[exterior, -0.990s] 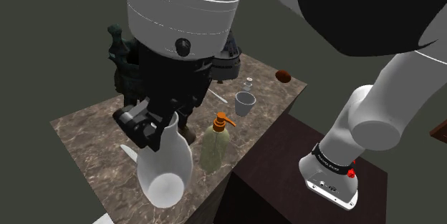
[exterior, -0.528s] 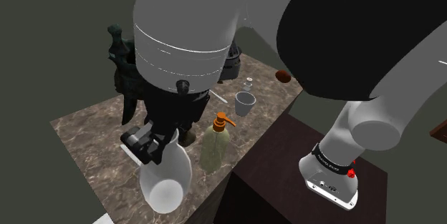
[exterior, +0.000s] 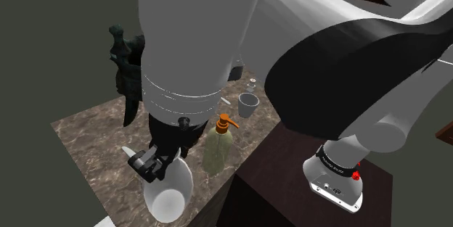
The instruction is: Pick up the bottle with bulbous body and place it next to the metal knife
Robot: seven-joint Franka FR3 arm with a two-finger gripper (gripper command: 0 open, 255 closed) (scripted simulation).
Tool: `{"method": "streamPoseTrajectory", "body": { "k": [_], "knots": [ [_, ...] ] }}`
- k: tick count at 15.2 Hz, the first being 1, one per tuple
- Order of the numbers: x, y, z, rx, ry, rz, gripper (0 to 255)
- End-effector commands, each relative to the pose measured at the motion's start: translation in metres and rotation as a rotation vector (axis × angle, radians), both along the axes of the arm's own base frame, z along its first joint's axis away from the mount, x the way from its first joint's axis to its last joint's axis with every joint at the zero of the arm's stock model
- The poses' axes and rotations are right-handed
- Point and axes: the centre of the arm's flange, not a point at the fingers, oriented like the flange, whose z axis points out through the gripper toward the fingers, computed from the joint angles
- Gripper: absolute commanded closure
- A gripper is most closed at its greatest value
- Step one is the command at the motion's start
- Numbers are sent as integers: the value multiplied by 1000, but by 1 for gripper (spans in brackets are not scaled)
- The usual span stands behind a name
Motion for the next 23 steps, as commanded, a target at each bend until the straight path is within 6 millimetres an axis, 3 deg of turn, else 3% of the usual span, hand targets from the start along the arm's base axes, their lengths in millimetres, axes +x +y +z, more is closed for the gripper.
{"method": "streamPoseTrajectory", "body": {
  "k": [1, 6, 14, 15, 20, 23],
  "knots": [
    [1, -1, -12, 1, 0, 0, 255],
    [1, -1, -36, 1, 0, 0, 255],
    [1, -1, -36, 1, 0, 0, 255],
    [1, -1, -36, 1, 0, 0, 0],
    [1, -1, -36, 1, 0, 0, 0],
    [-6, -1, 4, 1, 0, 0, 0]
  ]
}}
